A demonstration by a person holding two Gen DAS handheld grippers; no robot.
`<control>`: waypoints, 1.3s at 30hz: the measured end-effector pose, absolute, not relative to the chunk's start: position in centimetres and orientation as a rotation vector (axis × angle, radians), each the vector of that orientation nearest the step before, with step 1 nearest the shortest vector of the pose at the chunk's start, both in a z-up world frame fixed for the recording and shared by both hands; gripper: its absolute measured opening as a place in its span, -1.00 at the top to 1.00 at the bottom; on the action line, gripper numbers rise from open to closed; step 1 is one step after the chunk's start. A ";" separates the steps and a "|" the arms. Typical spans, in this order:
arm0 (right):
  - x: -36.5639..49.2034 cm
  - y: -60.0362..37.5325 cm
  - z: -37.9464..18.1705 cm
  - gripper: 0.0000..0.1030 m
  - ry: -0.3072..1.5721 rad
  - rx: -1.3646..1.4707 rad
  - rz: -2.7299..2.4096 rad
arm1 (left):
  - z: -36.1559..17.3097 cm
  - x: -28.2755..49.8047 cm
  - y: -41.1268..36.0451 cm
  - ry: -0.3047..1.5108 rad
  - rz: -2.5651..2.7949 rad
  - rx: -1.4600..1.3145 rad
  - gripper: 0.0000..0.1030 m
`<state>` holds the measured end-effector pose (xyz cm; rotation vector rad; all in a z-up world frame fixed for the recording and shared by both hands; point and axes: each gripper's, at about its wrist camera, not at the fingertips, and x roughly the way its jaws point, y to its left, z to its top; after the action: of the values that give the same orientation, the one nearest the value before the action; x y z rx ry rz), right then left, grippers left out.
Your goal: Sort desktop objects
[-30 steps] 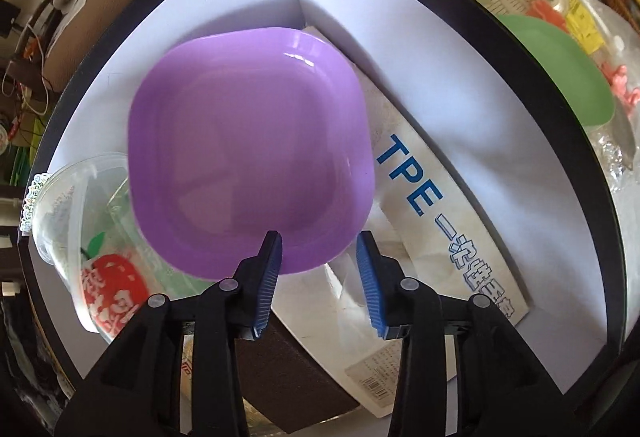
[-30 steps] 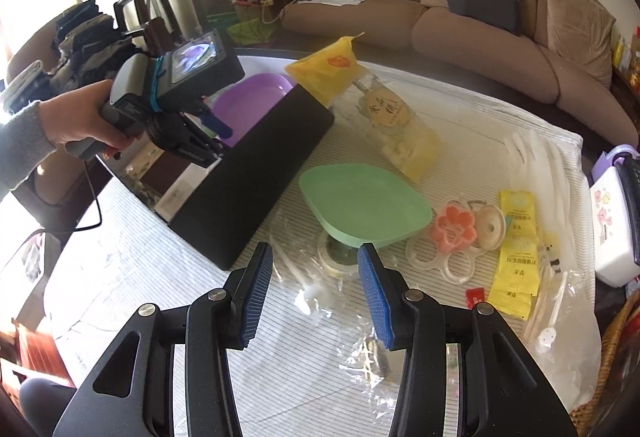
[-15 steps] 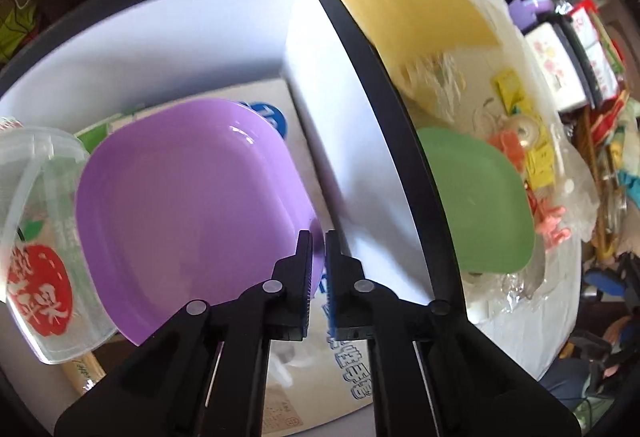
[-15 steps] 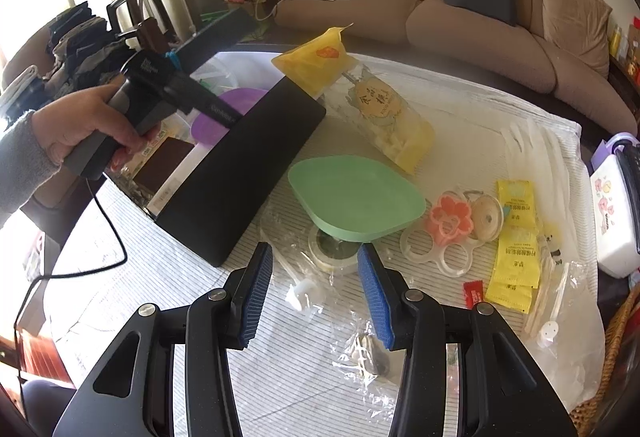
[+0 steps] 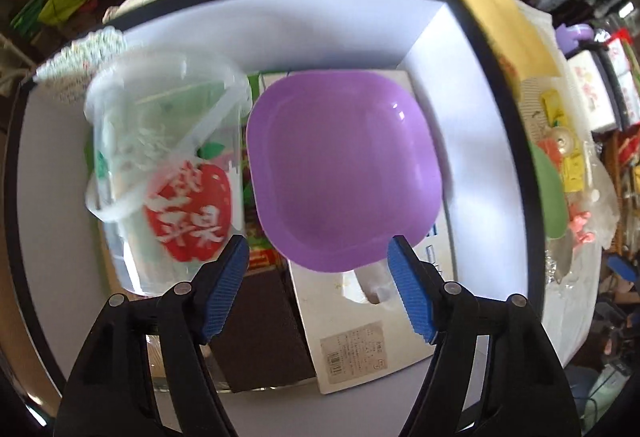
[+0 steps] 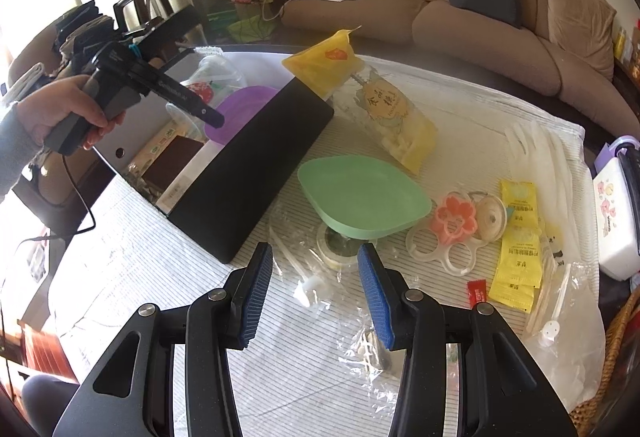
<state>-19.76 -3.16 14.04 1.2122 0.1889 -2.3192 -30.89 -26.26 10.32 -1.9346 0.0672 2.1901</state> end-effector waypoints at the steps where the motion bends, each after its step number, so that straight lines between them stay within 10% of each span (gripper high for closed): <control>1: -19.8 -3.2 14.1 0.10 0.188 1.211 -2.320 | 9.9 -30.8 -26.1 0.073 2.183 -1.938 -0.32; 18: -19.3 -2.3 13.6 0.04 0.170 1.255 -2.324 | 12.9 -29.1 -25.0 0.018 2.288 -1.825 -0.39; 25: -16.4 -0.6 13.5 -0.09 0.113 1.271 -2.389 | 17.8 -20.6 -22.8 0.003 2.407 -1.623 -1.00; 39: -9.3 5.2 15.5 -1.00 -0.025 1.260 -2.554 | 19.8 -4.9 -14.3 -0.088 2.523 -1.430 -1.00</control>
<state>-9.33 5.19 15.52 1.2597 -0.0248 -2.5535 -4.89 -14.26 19.84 -1.4304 -0.0880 2.5233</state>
